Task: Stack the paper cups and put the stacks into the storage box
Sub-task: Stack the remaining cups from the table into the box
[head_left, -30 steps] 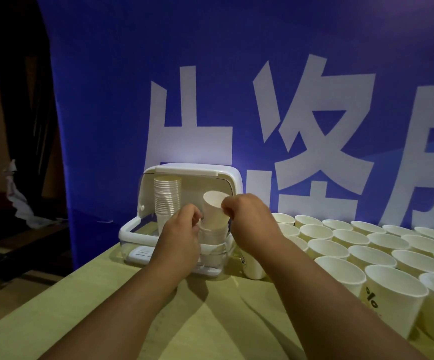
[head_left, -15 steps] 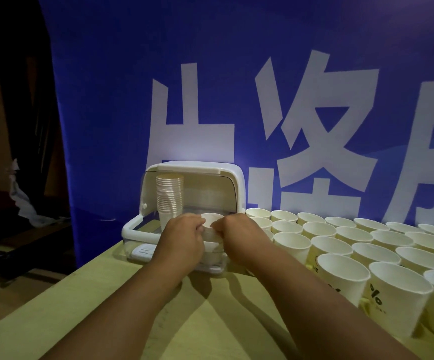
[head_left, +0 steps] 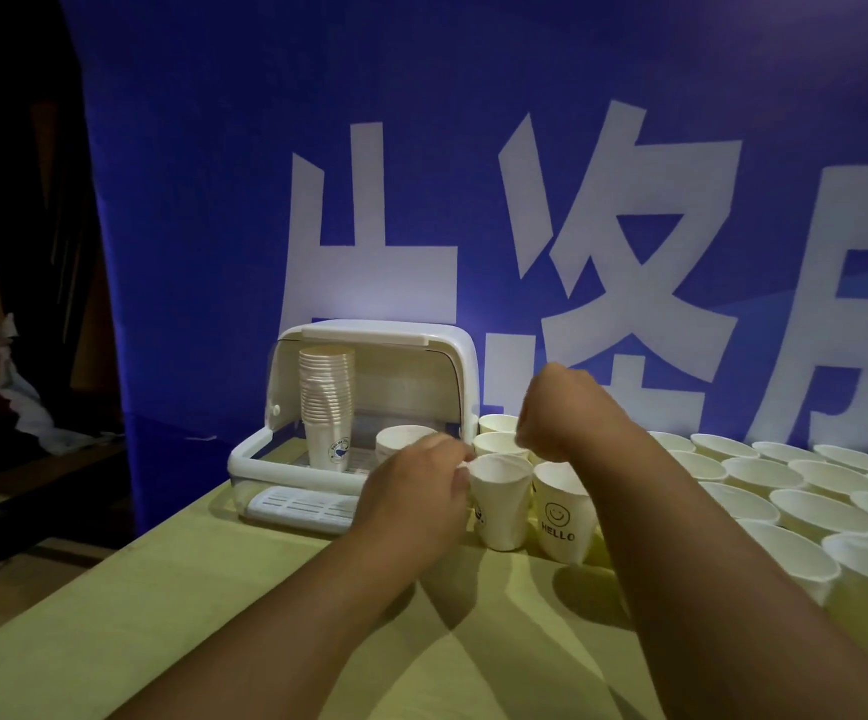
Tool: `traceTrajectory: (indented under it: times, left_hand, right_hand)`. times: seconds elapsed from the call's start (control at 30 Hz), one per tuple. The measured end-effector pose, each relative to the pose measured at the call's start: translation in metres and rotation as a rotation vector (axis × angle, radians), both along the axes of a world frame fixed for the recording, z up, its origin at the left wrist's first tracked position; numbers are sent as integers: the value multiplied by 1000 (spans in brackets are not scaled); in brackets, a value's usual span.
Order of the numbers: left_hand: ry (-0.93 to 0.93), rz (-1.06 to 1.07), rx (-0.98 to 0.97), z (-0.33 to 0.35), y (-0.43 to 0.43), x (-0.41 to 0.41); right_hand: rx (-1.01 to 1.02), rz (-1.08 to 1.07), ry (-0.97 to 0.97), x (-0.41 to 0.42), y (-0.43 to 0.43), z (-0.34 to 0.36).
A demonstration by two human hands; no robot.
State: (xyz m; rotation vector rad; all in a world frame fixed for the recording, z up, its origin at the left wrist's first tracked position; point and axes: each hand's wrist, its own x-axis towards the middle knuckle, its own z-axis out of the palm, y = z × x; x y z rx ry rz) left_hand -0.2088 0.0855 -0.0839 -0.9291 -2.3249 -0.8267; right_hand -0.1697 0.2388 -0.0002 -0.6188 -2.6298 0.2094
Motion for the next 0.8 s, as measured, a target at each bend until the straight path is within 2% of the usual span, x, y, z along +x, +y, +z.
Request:
traceTrajectory:
  times: [0.1, 0.17, 0.37, 0.5, 0.67, 0.8]
  left_hand:
    - [-42, -35, -91, -7, 11, 2]
    - [-77, -18, -133, -10, 16, 2]
    - [-139, -24, -99, -12, 21, 7]
    - [-120, -56, -150, -10, 21, 8]
    - [-21, -147, 33, 0, 10, 5]
    - [185, -227, 210, 9, -5, 0]
  right_hand:
    - [1, -27, -213, 7, -2, 2]
    - [-49, -27, -285, 9, -5, 0]
    - [-62, -43, -299, 9, -5, -8]
    - [-168, -64, -331, 9, 0, -12]
    - [-114, -76, -290, 14, 1, 3]
    - [-97, -88, -155, 17, 2, 24]
